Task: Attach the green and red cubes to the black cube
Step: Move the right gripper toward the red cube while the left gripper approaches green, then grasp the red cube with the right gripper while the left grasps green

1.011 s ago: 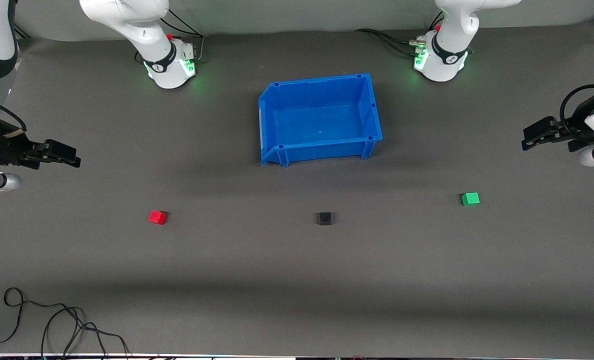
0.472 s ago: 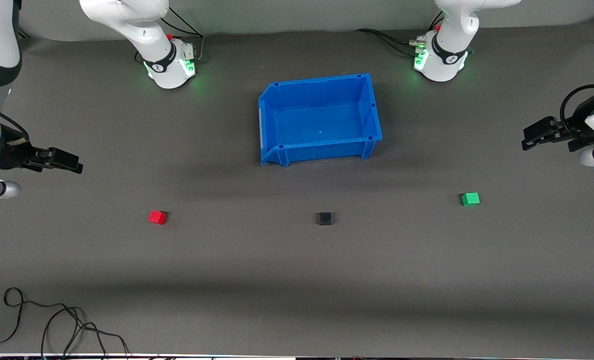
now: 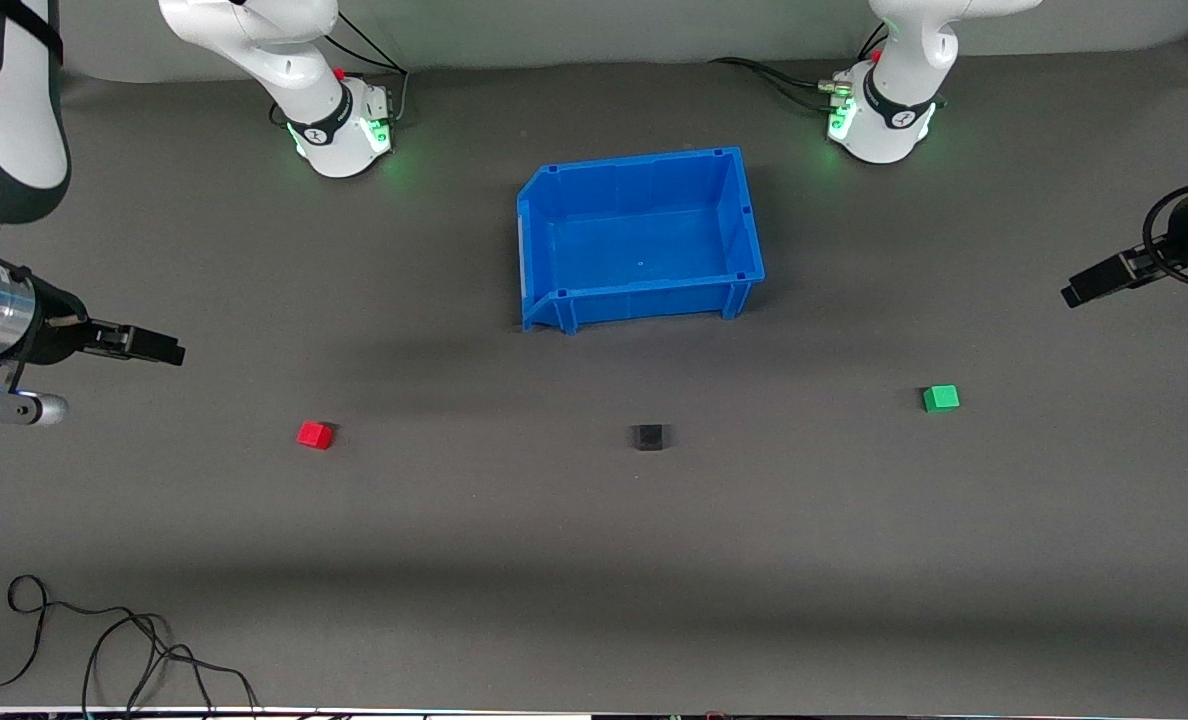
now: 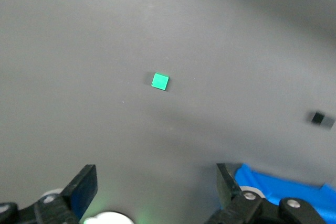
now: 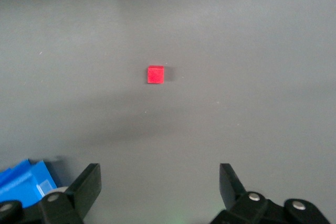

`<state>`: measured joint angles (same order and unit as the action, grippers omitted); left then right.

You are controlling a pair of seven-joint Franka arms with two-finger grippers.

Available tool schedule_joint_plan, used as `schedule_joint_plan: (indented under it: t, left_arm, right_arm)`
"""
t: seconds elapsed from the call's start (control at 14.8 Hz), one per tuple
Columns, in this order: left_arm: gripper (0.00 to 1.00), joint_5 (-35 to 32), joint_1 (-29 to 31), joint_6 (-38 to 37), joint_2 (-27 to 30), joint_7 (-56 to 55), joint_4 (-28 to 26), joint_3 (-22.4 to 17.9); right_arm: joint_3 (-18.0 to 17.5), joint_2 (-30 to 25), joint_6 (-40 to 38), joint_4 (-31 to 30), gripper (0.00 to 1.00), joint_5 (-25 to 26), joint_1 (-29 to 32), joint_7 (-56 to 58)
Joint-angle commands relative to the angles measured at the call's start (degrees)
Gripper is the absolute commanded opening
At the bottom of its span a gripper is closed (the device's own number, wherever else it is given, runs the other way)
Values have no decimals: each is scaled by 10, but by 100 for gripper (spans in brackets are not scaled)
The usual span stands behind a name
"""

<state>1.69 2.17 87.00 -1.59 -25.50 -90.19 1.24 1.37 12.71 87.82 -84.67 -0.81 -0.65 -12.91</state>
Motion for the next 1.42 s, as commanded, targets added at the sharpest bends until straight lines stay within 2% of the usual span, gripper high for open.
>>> schedule_joint_plan:
  t: [0.0, 0.2, 0.34, 0.47, 0.61, 0.74, 1.01, 1.21, 1.35]
  left_arm:
    - [100, 11, 5, -8, -2, -109, 7, 0]
    - [100, 14, 19, -5, -10, -240, 2, -3]
    - [100, 50, 38, 2, -16, -295, -5, -5]
    - [100, 101, 74, 31, -13, -346, -34, -5]
    - [100, 122, 95, 68, -10, -381, -73, -5]
    - [100, 148, 113, 111, -12, -419, -113, -5]
    - [100, 210, 132, 217, -23, -432, -216, -5]
    - [100, 245, 133, 263, -79, -424, -237, -5]
    - [100, 262, 129, 290, -115, -422, -237, -4]
  right_arm:
    - [3, 9, 2, 3, 100, -6, 0, -108]
    - [1, 20, 2, 2, 100, -9, -10, -264]
    - [1, 36, 3, -2, 100, -10, -8, -338]
    - [2, 39, 30, -36, 100, -16, -8, -373]
    - [2, 37, 80, -88, 100, -17, -8, -449]
    - [2, 39, 114, -120, 100, -16, -6, -455]
    - [1, 45, 282, -229, 100, 14, -19, -458]
    - [2, 64, 294, -237, 100, 24, -17, -434]
    - [1, 71, 293, -233, 100, 34, -22, -298]
